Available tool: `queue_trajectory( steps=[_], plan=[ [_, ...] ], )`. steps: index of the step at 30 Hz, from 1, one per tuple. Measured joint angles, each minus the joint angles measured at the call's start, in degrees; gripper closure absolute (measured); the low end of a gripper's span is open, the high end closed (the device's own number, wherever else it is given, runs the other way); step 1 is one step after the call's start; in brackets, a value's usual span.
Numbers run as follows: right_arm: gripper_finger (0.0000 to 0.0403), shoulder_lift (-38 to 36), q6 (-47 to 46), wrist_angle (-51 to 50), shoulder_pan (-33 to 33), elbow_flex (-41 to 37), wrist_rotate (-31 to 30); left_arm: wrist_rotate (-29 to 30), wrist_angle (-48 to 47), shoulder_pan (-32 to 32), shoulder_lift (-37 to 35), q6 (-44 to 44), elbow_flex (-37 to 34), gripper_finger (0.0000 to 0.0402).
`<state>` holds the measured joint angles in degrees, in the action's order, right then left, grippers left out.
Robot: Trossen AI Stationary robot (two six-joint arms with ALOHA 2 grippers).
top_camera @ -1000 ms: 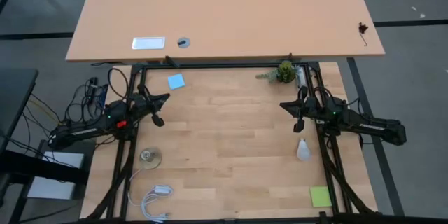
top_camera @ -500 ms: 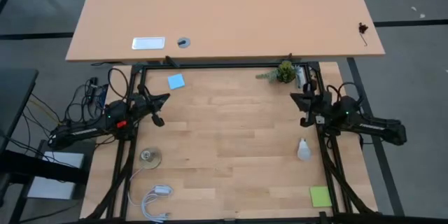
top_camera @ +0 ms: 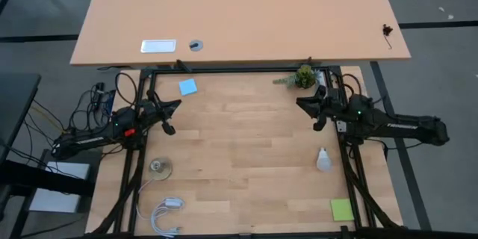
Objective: Screw lightbulb
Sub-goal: Insert the light bulb into the lamp
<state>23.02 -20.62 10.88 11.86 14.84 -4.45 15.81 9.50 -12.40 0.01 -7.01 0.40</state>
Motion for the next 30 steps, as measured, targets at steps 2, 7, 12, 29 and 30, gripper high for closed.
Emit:
queue_trajectory(
  steps=[2, 7, 12, 29, 30],
  plan=[
    [0.0302, 2.99, 0.01, -5.10, -0.53, 3.98, 0.02, 0.00, 0.02, 0.00, 0.00, 0.00, 0.00, 0.0400],
    [0.0290, 10.69, -3.36, -21.24, -1.82, 15.05, 0.04, 0.00, 0.00, 0.00, 0.00, 0.00, 0.00, 0.0400],
    [0.0284, 17.75, -9.25, -38.71, -3.81, 24.17, 0.50, 0.00, 0.00, 0.00, 0.00, 0.00, 0.00, 0.0400],
    [0.0252, 35.11, -33.61, -73.41, -12.20, 34.67, 12.26, 0.01, 0.02, 0.00, 0.00, 0.00, 0.00, 0.0400],
    [0.0250, 35.85, -34.96, -74.15, -12.68, 34.67, 12.73, 0.01, 0.02, 0.01, 0.00, 0.00, 0.00, 0.0400]
  ],
)
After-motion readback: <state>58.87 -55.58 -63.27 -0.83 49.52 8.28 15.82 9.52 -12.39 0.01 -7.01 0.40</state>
